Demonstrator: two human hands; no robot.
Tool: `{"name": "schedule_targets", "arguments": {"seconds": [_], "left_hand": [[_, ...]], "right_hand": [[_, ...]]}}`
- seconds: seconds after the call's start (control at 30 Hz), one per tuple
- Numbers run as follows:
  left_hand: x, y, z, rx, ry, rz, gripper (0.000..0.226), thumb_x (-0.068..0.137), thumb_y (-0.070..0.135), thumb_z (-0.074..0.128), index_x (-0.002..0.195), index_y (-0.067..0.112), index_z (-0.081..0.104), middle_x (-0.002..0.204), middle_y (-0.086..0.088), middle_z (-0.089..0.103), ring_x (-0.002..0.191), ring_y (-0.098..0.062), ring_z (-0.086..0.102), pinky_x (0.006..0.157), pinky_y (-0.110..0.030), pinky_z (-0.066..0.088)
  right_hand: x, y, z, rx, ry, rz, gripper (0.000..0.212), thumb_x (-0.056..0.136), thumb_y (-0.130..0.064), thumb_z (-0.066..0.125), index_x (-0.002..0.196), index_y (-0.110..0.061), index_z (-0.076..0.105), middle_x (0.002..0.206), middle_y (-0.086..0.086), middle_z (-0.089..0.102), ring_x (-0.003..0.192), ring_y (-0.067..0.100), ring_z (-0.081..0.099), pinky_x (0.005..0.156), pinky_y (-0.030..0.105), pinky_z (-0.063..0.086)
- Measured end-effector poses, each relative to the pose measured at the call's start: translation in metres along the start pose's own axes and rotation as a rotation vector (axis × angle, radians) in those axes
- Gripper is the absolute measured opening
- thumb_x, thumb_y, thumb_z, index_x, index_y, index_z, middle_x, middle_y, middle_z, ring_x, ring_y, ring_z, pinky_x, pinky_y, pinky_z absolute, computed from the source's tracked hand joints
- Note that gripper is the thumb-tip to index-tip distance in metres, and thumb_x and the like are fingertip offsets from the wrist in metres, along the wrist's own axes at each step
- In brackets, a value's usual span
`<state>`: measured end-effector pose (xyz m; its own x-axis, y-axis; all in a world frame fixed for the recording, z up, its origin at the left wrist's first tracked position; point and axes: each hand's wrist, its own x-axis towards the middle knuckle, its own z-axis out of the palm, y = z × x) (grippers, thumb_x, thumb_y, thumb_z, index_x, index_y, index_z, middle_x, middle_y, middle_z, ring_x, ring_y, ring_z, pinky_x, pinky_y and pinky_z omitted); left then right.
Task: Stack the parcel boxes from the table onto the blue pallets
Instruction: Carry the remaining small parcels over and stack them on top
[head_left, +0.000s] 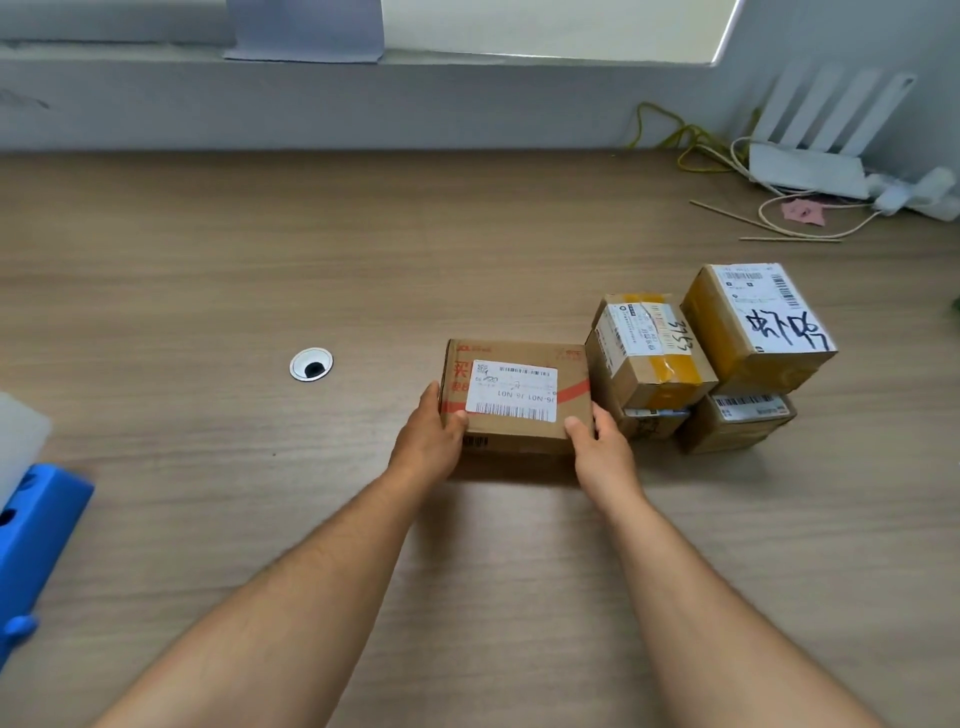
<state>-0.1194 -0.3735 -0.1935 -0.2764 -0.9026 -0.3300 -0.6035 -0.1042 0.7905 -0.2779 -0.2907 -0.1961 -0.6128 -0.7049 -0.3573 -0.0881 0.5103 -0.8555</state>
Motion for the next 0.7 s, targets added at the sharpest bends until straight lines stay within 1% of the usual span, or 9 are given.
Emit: {"name": "schedule_targets", "arguments": {"seconds": [0.1, 0.17, 0.27, 0.4, 0.47, 0.57, 0.6, 0.63, 0.7], "left_hand": [[-0.009, -0.003, 0.000, -0.052, -0.007, 0.050, 0.055, 0.099, 0.016, 0.043, 0.149, 0.022, 0.021, 0.143, 0.003, 0.042, 0.129, -0.018, 0.041, 0.100, -0.025, 0.032], [-0.017, -0.007, -0.001, -0.082, -0.009, 0.048, 0.062, 0.096, 0.011, 0.046, 0.150, 0.024, 0.018, 0.145, 0.002, 0.040, 0.130, -0.017, 0.041, 0.109, -0.030, 0.032], [-0.032, -0.012, -0.004, -0.144, 0.012, 0.034, 0.068, 0.091, 0.005, 0.047, 0.150, 0.027, 0.020, 0.141, 0.001, 0.047, 0.125, -0.016, 0.047, 0.109, -0.038, 0.036], [-0.057, -0.008, -0.015, -0.181, 0.054, 0.067, 0.065, 0.091, 0.006, 0.046, 0.148, 0.029, 0.025, 0.138, 0.004, 0.048, 0.123, -0.015, 0.048, 0.108, -0.036, 0.037], [-0.073, -0.004, -0.020, -0.193, 0.064, 0.093, 0.062, 0.092, 0.006, 0.046, 0.147, 0.029, 0.028, 0.135, 0.006, 0.051, 0.121, -0.014, 0.049, 0.106, -0.034, 0.038], [-0.106, 0.003, -0.024, -0.215, 0.087, 0.128, 0.059, 0.092, 0.007, 0.046, 0.144, 0.034, 0.033, 0.127, 0.009, 0.055, 0.116, -0.012, 0.052, 0.100, -0.030, 0.041], [-0.113, 0.004, -0.025, -0.222, 0.094, 0.140, 0.059, 0.092, 0.007, 0.046, 0.142, 0.037, 0.035, 0.125, 0.011, 0.056, 0.114, -0.011, 0.053, 0.096, -0.028, 0.042], [-0.123, 0.006, -0.026, -0.226, 0.101, 0.155, 0.059, 0.092, 0.007, 0.046, 0.139, 0.040, 0.036, 0.122, 0.013, 0.057, 0.111, -0.010, 0.054, 0.094, -0.027, 0.042], [-0.145, 0.010, -0.028, -0.229, 0.115, 0.197, 0.058, 0.091, 0.006, 0.047, 0.132, 0.046, 0.037, 0.116, 0.018, 0.058, 0.106, -0.008, 0.056, 0.088, -0.024, 0.043]], "right_hand": [[-0.004, 0.000, -0.003, 0.110, -0.029, 0.008, 0.049, 0.097, -0.017, 0.051, 0.144, -0.022, 0.038, 0.136, 0.002, 0.052, 0.110, 0.011, 0.046, 0.089, 0.027, 0.040], [-0.010, 0.003, -0.005, 0.165, -0.038, -0.010, 0.061, 0.090, -0.008, 0.058, 0.144, -0.026, 0.036, 0.136, 0.001, 0.051, 0.114, 0.012, 0.047, 0.096, 0.030, 0.043], [-0.022, 0.006, -0.010, 0.237, -0.074, -0.042, 0.071, 0.085, -0.001, 0.062, 0.142, -0.033, 0.036, 0.128, 0.000, 0.054, 0.112, 0.013, 0.050, 0.100, 0.039, 0.048], [-0.042, 0.007, -0.021, 0.293, -0.139, -0.099, 0.074, 0.083, -0.001, 0.063, 0.142, -0.034, 0.036, 0.110, -0.008, 0.060, 0.100, 0.006, 0.058, 0.091, 0.032, 0.051], [-0.055, 0.008, -0.029, 0.298, -0.167, -0.133, 0.078, 0.081, -0.004, 0.065, 0.145, -0.035, 0.033, 0.109, -0.011, 0.063, 0.101, 0.007, 0.062, 0.094, 0.035, 0.052], [-0.084, 0.005, -0.047, 0.263, -0.218, -0.198, 0.077, 0.086, 0.000, 0.061, 0.147, -0.035, 0.028, 0.108, -0.016, 0.061, 0.094, -0.008, 0.062, 0.083, 0.018, 0.051], [-0.090, 0.005, -0.052, 0.245, -0.224, -0.222, 0.077, 0.087, -0.001, 0.061, 0.147, -0.036, 0.027, 0.109, -0.017, 0.060, 0.095, -0.008, 0.061, 0.082, 0.017, 0.050], [-0.098, 0.005, -0.058, 0.223, -0.221, -0.243, 0.077, 0.087, -0.003, 0.062, 0.146, -0.039, 0.027, 0.111, -0.015, 0.060, 0.099, -0.005, 0.059, 0.086, 0.019, 0.049], [-0.116, 0.004, -0.070, 0.197, -0.214, -0.277, 0.078, 0.086, -0.006, 0.065, 0.144, -0.044, 0.028, 0.117, -0.009, 0.060, 0.106, 0.001, 0.056, 0.097, 0.033, 0.048]]}}
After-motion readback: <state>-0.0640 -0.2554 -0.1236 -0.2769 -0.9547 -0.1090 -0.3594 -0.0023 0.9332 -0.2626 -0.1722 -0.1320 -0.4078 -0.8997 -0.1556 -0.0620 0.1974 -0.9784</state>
